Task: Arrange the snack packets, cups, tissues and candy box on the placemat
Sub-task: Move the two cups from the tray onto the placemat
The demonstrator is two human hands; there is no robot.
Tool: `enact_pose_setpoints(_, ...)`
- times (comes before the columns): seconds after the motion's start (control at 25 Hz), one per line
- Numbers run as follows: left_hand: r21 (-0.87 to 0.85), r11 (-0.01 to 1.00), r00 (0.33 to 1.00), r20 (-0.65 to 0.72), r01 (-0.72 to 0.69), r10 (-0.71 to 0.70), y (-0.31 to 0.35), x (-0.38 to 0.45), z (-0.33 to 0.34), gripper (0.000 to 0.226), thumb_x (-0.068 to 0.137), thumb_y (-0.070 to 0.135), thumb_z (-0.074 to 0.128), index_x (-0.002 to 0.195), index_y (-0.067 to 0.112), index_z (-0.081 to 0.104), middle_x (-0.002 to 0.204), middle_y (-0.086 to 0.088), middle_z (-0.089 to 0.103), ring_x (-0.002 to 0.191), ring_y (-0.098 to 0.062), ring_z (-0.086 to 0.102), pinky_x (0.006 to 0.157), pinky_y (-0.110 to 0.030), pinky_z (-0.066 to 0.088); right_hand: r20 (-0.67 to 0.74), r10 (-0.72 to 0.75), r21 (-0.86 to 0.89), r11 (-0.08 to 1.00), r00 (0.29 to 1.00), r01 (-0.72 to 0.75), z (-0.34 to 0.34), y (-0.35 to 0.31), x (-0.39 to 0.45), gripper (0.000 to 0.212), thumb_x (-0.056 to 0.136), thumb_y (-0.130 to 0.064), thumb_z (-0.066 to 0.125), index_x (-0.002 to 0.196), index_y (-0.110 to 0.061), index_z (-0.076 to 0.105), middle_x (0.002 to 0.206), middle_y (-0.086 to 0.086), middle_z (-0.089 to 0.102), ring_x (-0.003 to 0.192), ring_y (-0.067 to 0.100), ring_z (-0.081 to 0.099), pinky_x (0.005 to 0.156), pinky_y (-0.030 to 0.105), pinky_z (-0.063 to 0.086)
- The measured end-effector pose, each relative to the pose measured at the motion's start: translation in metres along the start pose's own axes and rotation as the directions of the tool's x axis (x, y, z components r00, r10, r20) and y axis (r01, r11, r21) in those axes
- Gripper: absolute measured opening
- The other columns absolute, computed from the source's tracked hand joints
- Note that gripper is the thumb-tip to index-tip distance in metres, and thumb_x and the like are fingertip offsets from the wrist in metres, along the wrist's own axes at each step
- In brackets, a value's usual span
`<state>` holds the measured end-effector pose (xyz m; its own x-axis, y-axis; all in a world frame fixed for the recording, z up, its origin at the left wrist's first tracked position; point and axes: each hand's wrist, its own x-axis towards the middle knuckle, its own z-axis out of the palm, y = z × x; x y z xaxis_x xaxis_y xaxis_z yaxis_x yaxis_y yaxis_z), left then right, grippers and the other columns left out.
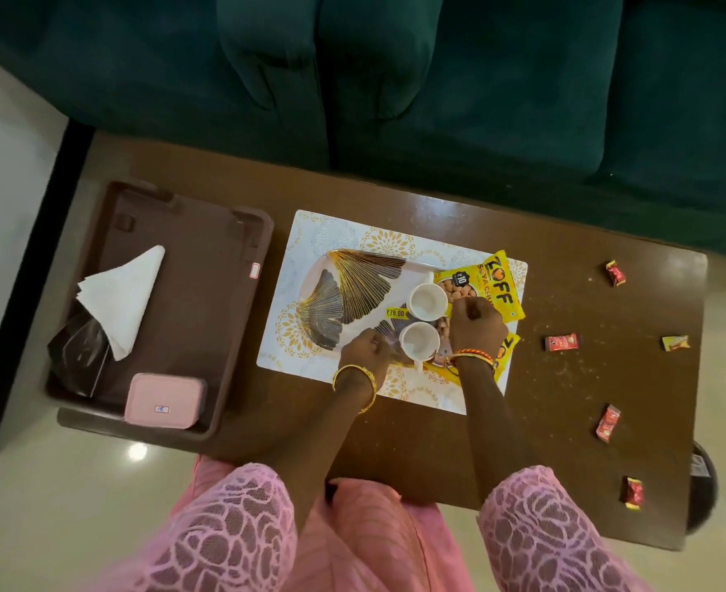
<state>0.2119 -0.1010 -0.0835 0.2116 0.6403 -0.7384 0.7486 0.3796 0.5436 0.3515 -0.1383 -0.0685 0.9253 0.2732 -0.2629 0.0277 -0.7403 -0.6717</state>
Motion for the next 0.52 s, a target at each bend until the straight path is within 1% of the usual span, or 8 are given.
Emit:
enact_pose_setpoints(0.08,0.060,0.991,0.989,-0.073,-0.123,0.127,-0.009,-0.016,-0.027,0.025,0.094,0.023,0.046,0.095,0.004,0.062,0.089,-0.018,0.070,0.085,-0.033,0.065,0.070,-0.033,0.049,-0.011,-0.038,0.010,0.999,0.999,0.038,-0.007,-0.014,-0.020,0.022,0.082,-0.015,0.057,0.062,-0.005,0.059,0.065,0.019,0.063,0.060,0.028,0.048,0.060,0.025,0.030)
enact_pose_setpoints(0.12,0.094,0.983,0.981,-0.098,-0.159,0.168,-0.015,-0.023,-0.042,0.027,0.095,0.026,0.045,0.095,0.005,0.062,0.086,-0.017,0.071,0.081,-0.031,0.065,0.067,-0.032,0.048,-0.002,-0.055,0.002,0.998,0.998,0.055,-0.008,-0.021,-0.031,0.025,0.082,-0.016,0.057,0.059,-0.008,0.053,0.061,0.017,0.058,0.059,0.026,0.045,0.059,0.026,0.029)
enact_pose_setpoints(0.2,0.138,0.973,0.968,-0.149,-0.184,0.204,-0.033,-0.034,-0.071,0.027,0.095,0.027,0.045,0.096,0.007,0.063,0.082,-0.013,0.071,0.077,-0.027,0.065,0.065,-0.029,0.046,0.059,-0.104,-0.009,0.994,0.993,0.105,-0.004,-0.032,-0.053,0.030,0.082,-0.014,0.058,0.056,-0.009,0.044,0.055,0.012,0.049,0.057,0.026,0.043,0.059,0.026,0.029)
enact_pose_setpoints(0.32,0.107,0.984,0.954,-0.250,-0.141,0.164,-0.075,-0.050,-0.116,0.022,0.092,0.024,0.049,0.086,0.007,0.062,0.069,-0.011,0.065,0.069,-0.027,0.061,0.064,-0.031,0.046,0.186,-0.176,-0.018,0.983,0.967,0.183,0.015,-0.046,-0.094,0.032,0.080,-0.010,0.060,0.054,-0.007,0.042,0.050,0.011,0.043,0.055,0.027,0.040,0.059,0.027,0.029)
enact_pose_setpoints(0.36,0.097,0.989,0.948,-0.289,-0.111,0.135,-0.091,-0.055,-0.130,0.021,0.091,0.022,0.050,0.086,0.007,0.062,0.070,-0.012,0.066,0.070,-0.029,0.062,0.064,-0.030,0.045,0.228,-0.189,-0.020,0.980,0.955,0.198,0.024,-0.050,-0.108,0.032,0.079,-0.009,0.061,0.054,-0.007,0.041,0.049,0.009,0.041,0.056,0.026,0.040,0.059,0.027,0.029)
enact_pose_setpoints(0.44,0.057,0.997,0.933,-0.353,-0.050,0.067,-0.122,-0.061,-0.157,0.018,0.090,0.019,0.052,0.089,0.006,0.064,0.080,-0.014,0.070,0.078,-0.030,0.064,0.067,-0.028,0.044,0.297,-0.205,-0.031,0.974,0.933,0.224,0.045,-0.059,-0.137,0.035,0.078,-0.008,0.061,0.053,-0.011,0.038,0.050,0.007,0.041,0.057,0.026,0.040,0.059,0.028,0.029)
enact_pose_setpoints(0.52,0.001,1.000,0.918,-0.397,-0.017,0.016,-0.151,-0.064,-0.187,0.016,0.089,0.014,0.054,0.092,0.004,0.065,0.089,-0.016,0.070,0.085,-0.031,0.064,0.073,-0.029,0.046,0.360,-0.214,-0.021,0.971,0.908,0.237,0.073,-0.071,-0.172,0.033,0.078,-0.010,0.062,0.054,-0.013,0.039,0.053,0.006,0.044,0.057,0.025,0.042,0.060,0.027,0.031)
